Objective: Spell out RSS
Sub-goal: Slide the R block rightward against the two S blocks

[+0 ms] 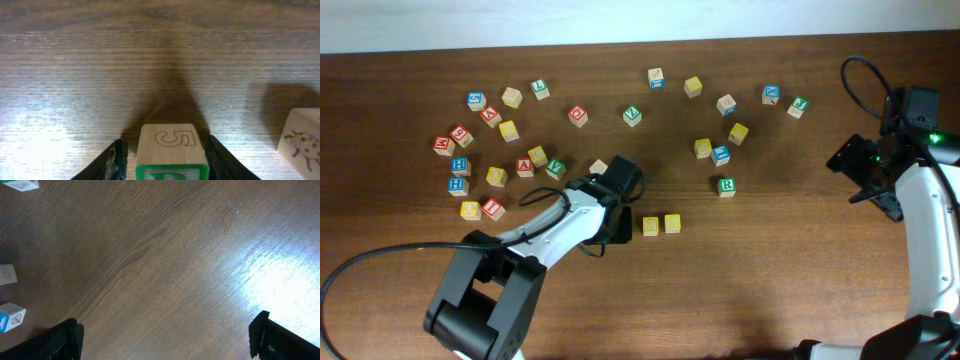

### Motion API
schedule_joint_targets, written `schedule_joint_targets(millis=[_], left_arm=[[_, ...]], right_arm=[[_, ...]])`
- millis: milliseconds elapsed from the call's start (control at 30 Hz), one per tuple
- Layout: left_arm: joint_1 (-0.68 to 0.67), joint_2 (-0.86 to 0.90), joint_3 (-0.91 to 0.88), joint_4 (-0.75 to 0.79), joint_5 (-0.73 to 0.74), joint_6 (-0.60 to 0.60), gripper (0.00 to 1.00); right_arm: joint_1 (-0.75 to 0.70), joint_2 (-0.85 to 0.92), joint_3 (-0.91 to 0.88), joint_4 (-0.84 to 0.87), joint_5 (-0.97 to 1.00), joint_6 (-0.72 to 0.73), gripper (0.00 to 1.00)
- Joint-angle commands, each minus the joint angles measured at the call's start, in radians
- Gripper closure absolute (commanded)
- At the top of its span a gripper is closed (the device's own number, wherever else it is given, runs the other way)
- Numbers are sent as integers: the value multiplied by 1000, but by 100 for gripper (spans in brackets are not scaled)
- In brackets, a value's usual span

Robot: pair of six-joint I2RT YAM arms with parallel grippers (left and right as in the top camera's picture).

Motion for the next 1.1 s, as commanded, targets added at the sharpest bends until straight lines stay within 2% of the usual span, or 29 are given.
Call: schedule_joint_targets(millis=[0,33,167,300,533,600,1067], left_arm=[[1,14,43,-31,-11,9,55],[1,14,52,-37,-11,9,51],[1,14,72,-53,-11,9,52],[1,14,71,-66,-11,9,63],[0,14,71,-67,-2,9,71],[0,14,72,-64,21,8,77],[-27,14,115,-8,87,-34,77]], right_arm=[[-5,-8,10,0,12,1,2],[-5,-8,10,0,12,1,2],[-5,-8,10,0,12,1,2],[-5,-8,10,0,12,1,2],[-5,-8,10,0,12,1,2],[-5,-8,10,0,13,1,2],[-5,-8,10,0,12,1,2]])
